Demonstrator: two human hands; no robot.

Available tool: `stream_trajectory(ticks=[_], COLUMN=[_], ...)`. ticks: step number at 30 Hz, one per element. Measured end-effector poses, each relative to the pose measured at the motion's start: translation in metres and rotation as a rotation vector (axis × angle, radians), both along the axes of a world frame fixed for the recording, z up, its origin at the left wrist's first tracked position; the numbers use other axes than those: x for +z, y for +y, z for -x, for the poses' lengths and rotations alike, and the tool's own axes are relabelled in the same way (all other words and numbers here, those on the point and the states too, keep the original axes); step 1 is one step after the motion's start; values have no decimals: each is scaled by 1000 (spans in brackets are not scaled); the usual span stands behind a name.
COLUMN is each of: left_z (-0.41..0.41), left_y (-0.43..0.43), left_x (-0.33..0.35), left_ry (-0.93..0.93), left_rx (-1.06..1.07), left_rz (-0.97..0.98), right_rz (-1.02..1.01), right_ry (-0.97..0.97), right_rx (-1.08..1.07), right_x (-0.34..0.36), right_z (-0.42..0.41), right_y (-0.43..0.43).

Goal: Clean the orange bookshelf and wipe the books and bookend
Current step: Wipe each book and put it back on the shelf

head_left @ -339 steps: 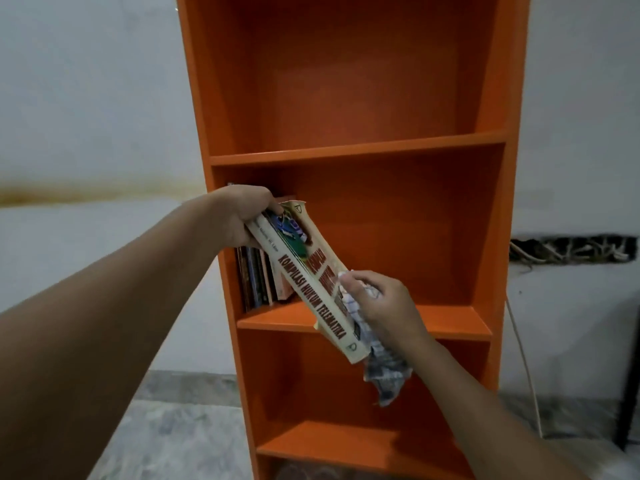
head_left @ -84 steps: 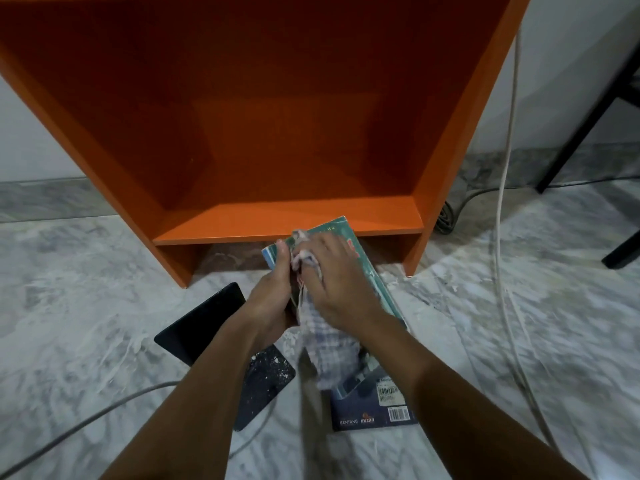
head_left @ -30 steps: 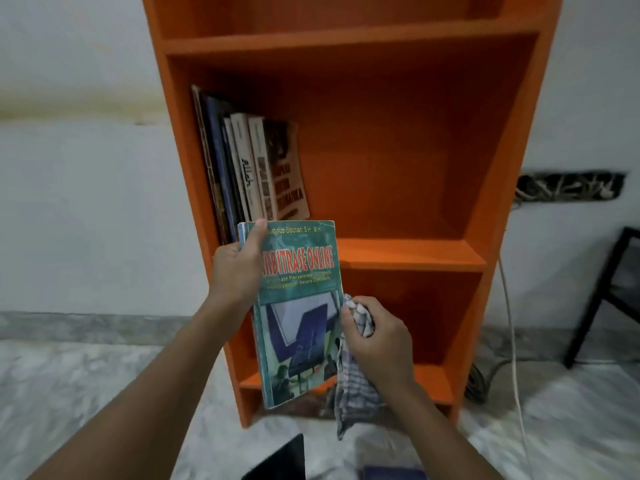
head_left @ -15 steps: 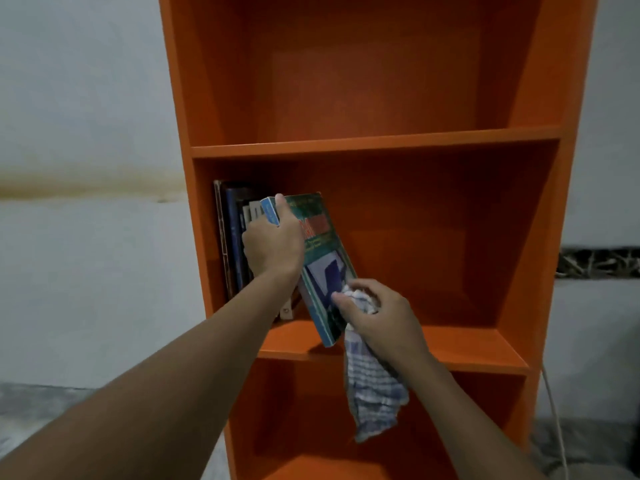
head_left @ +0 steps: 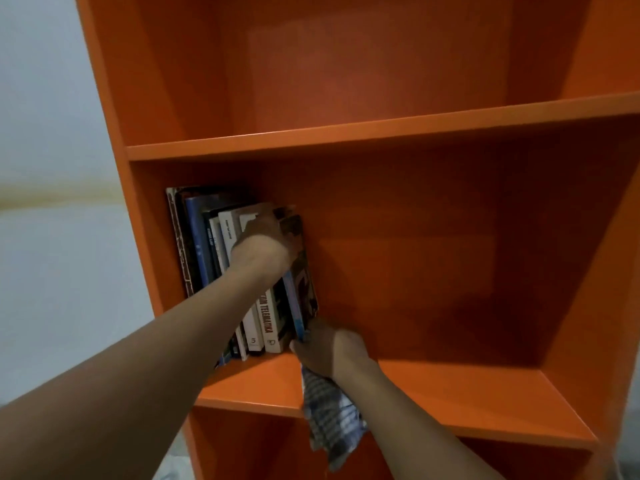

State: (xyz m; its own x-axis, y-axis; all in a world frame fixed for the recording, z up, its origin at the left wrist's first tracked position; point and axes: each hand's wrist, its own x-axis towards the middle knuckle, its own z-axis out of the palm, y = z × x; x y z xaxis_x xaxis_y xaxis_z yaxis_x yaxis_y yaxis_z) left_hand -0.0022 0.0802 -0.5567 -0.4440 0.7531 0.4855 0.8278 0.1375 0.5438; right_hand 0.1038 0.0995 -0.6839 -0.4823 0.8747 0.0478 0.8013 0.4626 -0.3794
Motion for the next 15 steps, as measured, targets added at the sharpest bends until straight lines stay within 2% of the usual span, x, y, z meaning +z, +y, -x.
stream_trajectory(ticks=[1,4,6,10,15], left_z=[4,16,28,40,36], left_y=[-2,-12,-9,-4,-3], left_x=[1,-8,-18,-27,-30], left_ry=[169,760,958,878,805], left_rx=[29,145,214,209,183], left_rz=[17,-115,-180,-47,-17], right_rz=[48,150,178,175,102], right_ry=[-7,1,52,121,189], right_rx=[0,11,-11,-23,49], right_x=[-1,-4,-7,-15,-10], right_z=[7,24,31,35,30], right_y=[7,23,31,50,53])
